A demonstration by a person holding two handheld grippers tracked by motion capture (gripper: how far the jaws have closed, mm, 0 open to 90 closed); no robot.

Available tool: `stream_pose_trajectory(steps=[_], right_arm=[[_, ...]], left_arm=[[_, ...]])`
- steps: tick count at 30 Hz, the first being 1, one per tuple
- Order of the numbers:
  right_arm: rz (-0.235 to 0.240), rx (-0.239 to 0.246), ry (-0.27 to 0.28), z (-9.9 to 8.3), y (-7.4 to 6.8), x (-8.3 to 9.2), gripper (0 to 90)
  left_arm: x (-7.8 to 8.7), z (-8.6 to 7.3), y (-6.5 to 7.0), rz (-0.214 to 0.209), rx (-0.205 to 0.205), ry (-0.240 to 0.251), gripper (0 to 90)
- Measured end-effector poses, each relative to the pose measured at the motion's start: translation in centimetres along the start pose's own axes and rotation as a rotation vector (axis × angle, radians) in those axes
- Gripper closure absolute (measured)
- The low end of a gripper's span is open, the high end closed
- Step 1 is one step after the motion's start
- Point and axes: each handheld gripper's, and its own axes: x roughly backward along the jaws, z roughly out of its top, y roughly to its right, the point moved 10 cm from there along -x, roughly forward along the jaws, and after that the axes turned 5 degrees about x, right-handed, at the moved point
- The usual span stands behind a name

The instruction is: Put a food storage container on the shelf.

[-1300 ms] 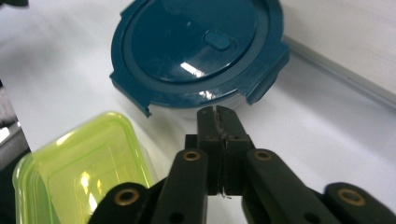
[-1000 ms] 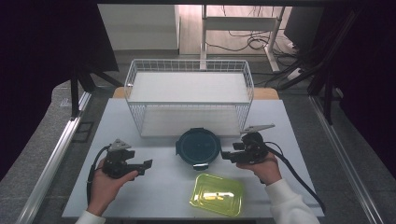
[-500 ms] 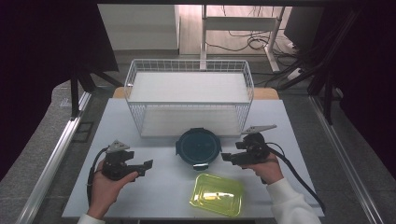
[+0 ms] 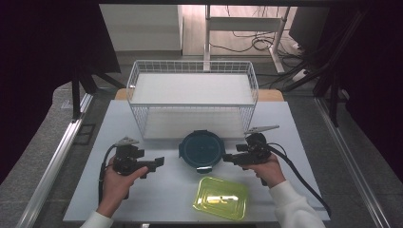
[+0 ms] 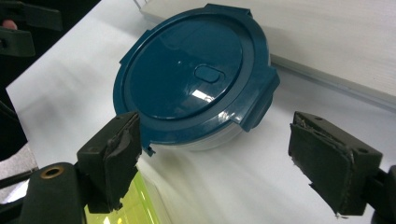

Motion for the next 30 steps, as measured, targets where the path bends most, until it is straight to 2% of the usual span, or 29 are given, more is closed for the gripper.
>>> stream_pose_trajectory(steps=[5,9,12,14,16,20,24,30], right_arm=[[0.008,-0.034,0.003,0.2,0.5,-0.7,16.7],[0.027,-0.095,0.007,0.5,1.2,-1.8,16.2],[0.036,-0.14,0.007,0.7,1.8,-2.7,15.8],[0.043,-0.154,0.005,0.7,1.8,-3.0,15.6],[0.051,-0.177,0.003,0.8,2.1,-3.8,15.1],[0.054,-0.195,-0.016,0.4,2.4,-4.8,14.0],[0.064,-0.215,-0.024,0.2,2.5,-5.5,13.0],[0.08,-0.232,-0.036,-0.1,2.5,-6.2,13.2]], left_arm=[[-2.1,0.4,1.0,-0.079,0.065,-0.036,9.6],[-3.4,1.0,1.0,-0.137,0.138,-0.045,9.9],[-4.5,1.3,1.0,-0.171,0.168,-0.054,10.8],[-4.9,1.4,1.0,-0.18,0.175,-0.056,11.3],[-6.1,1.5,1.0,-0.196,0.194,-0.069,11.8],[-7.5,1.5,1.1,-0.21,0.195,-0.096,12.6],[-8.8,1.5,1.0,-0.249,0.256,-0.107,12.9],[-9.9,1.2,1.4,-0.269,0.277,-0.122,14.5]])
